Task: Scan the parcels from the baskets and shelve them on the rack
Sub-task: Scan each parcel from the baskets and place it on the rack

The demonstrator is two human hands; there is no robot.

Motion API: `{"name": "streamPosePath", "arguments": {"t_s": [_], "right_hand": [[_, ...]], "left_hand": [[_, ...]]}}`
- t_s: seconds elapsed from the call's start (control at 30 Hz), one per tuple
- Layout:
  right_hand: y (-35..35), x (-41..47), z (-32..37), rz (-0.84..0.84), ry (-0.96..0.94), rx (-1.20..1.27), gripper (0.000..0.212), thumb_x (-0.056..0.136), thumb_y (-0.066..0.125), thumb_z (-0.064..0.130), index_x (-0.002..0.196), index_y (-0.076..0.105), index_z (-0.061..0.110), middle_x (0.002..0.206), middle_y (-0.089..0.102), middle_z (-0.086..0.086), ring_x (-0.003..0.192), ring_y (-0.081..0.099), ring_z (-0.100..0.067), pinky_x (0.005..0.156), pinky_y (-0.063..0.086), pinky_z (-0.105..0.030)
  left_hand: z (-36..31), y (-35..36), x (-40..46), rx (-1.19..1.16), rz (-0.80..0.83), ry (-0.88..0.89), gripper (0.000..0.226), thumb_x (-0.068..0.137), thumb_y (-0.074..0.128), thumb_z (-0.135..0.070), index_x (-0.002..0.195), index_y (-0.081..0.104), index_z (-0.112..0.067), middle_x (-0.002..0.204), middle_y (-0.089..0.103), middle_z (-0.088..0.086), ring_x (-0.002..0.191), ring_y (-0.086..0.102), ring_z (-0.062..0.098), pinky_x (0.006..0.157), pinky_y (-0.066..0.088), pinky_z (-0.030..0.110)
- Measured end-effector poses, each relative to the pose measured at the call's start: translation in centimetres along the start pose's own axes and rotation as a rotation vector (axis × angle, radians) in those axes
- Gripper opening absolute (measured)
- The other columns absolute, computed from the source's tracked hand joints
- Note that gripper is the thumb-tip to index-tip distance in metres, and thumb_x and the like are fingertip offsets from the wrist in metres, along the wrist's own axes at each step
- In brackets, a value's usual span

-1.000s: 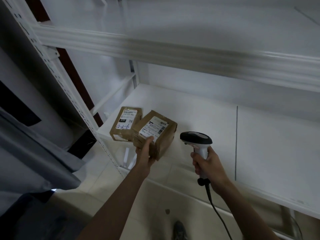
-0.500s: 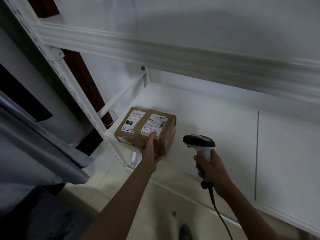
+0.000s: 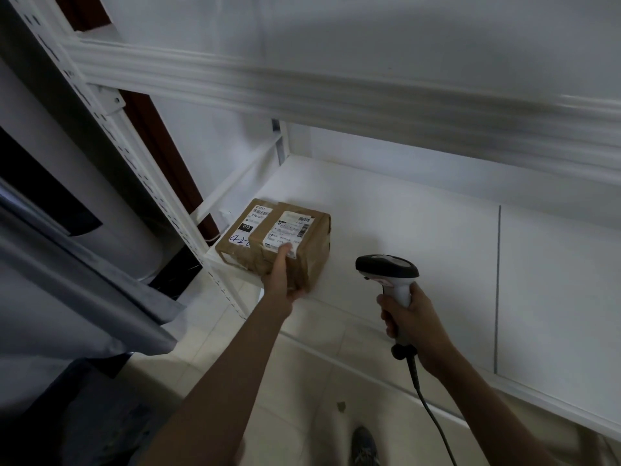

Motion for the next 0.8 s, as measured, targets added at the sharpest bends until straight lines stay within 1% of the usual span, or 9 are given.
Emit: {"name": "streamPosePath", "arguments": {"t_s": [0.2,0.4,0.5,0.67,0.73,0.8], "right_hand": [[0.0,-1.0,-0.1,-0.003,-0.009,0.016,0.018,0.096,0.065,0.012,0.111,0.056,0.015,0.063,0.063,0.001,0.052,0.055,-0.015,0.052,0.05,-0.029],[0.0,-1.7,-0.3,-0.009,0.006,0.034,0.019,0.095,0.065,0.011,0.11,0.056,0.015,0.062,0.064,0.002,0.051,0.054,-0.015,0.051,0.049,-0.029],[0.0,-2.2,-0.3,-0.014,0.001,0.033,0.019,0.094,0.065,0.011,0.111,0.056,0.016,0.062,0.063,0.002,0.05,0.054,-0.015,0.05,0.048,-0.03],[-0.4,-3.9,0.0,-0.044,-0.007,0.042,0.02,0.094,0.065,0.01,0.112,0.057,0.015,0.062,0.062,0.001,0.052,0.052,-0.017,0.05,0.047,-0.031],[-0.7,-4.9,0.2,-0.063,-0.005,0.048,0.019,0.095,0.065,0.009,0.112,0.057,0.013,0.063,0.062,-0.002,0.052,0.052,-0.018,0.051,0.046,-0.032],[-1.2,-6.1,0.3,-0.092,-0.003,0.051,0.017,0.094,0.064,0.008,0.111,0.059,0.009,0.064,0.061,-0.004,0.051,0.051,-0.018,0.05,0.046,-0.032]], "left_hand": [[-1.0,-0.7,-0.1,0.044,0.029,0.012,0.084,0.08,0.077,-0.052,0.148,0.04,-0.02,0.136,0.056,0.013,0.123,0.055,0.034,0.1,0.053,0.054],[-0.6,-1.1,-0.5,0.072,0.045,0.011,0.07,0.085,0.075,-0.048,0.142,0.047,-0.018,0.133,0.059,0.014,0.122,0.058,0.034,0.098,0.054,0.053],[-0.5,-1.2,-0.7,0.101,0.04,0.01,0.062,0.087,0.073,-0.05,0.135,0.05,-0.016,0.133,0.057,0.015,0.122,0.056,0.034,0.099,0.054,0.052],[0.5,-0.9,-1.7,0.169,0.047,0.016,0.074,0.084,0.072,-0.058,0.142,0.048,-0.019,0.138,0.052,0.012,0.119,0.055,0.036,0.098,0.055,0.051],[1.6,-0.6,-2.4,0.173,0.04,0.001,0.076,0.085,0.071,-0.057,0.143,0.045,-0.016,0.138,0.049,0.014,0.115,0.058,0.037,0.096,0.056,0.05],[3.1,0.0,-3.3,0.177,0.06,-0.013,0.073,0.087,0.072,-0.053,0.142,0.044,-0.012,0.134,0.046,0.015,0.11,0.06,0.036,0.093,0.057,0.05]]}}
Point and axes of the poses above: each hand's wrist, its own x-axis towards the middle knuckle, its own y-axis out of the palm, z = x × y, the point moved 4 cm from there along x, towards the middle knuckle
